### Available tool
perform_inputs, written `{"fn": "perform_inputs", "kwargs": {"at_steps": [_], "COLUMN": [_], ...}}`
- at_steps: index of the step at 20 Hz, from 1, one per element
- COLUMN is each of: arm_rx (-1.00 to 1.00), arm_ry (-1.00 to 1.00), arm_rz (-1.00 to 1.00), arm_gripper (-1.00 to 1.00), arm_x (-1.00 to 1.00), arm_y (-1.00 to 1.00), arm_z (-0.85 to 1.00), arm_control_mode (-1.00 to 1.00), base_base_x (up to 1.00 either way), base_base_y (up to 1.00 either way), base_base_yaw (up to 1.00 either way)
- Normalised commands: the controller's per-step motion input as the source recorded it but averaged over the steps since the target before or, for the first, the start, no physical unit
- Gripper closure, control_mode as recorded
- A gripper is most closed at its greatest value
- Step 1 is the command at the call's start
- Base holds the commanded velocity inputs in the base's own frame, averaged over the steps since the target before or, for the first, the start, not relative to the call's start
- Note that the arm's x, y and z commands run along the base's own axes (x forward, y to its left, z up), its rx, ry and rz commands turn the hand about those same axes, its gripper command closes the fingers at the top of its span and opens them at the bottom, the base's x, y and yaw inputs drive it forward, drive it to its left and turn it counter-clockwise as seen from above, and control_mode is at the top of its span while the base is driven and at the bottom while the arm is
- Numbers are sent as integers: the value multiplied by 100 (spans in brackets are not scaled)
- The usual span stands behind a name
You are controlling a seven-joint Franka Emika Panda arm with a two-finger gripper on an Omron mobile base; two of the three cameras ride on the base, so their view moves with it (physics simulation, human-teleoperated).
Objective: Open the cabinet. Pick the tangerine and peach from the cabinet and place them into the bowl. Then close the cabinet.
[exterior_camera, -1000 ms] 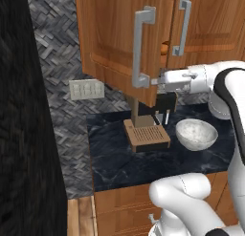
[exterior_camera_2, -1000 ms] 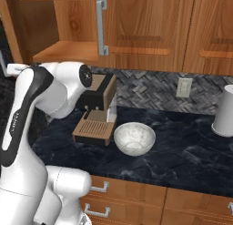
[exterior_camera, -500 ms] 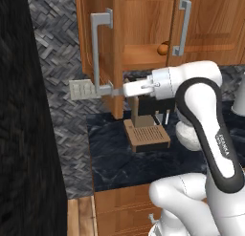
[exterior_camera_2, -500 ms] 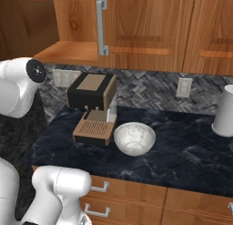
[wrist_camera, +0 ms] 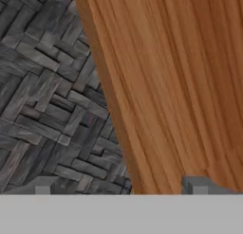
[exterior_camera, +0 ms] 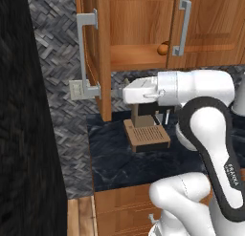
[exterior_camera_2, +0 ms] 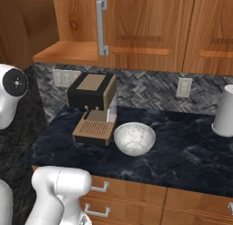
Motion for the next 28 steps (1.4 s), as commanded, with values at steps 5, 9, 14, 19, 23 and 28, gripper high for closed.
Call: {"fn": "perform_inputs", "kwargs": {"at_steps": [5, 9, 14, 19, 23, 28], "arm_rx": [0, -1, 0, 0, 0, 0], "arm_ry": [-25, -18, -4, -2, -2, 0], "arm_rz": [-22, -33, -47, -51, -38, -21], "arm_gripper": [-100, -100, -100, -100, -100, -100], "arm_x": [-98, -81, -32, 26, 62, 49], "arm_y": [-64, -96, -100, -97, -72, -47], "arm_z": [55, 18, 4, 0, 0, 0], "arm_control_mode": [-100, -100, -100, -100, -100, -100], "base_base_x": [0, 0, 0, 0, 0, 0], "base_base_y": [0, 0, 0, 0, 0, 0], "base_base_yaw": [0, 0, 0, 0, 0, 0]}}
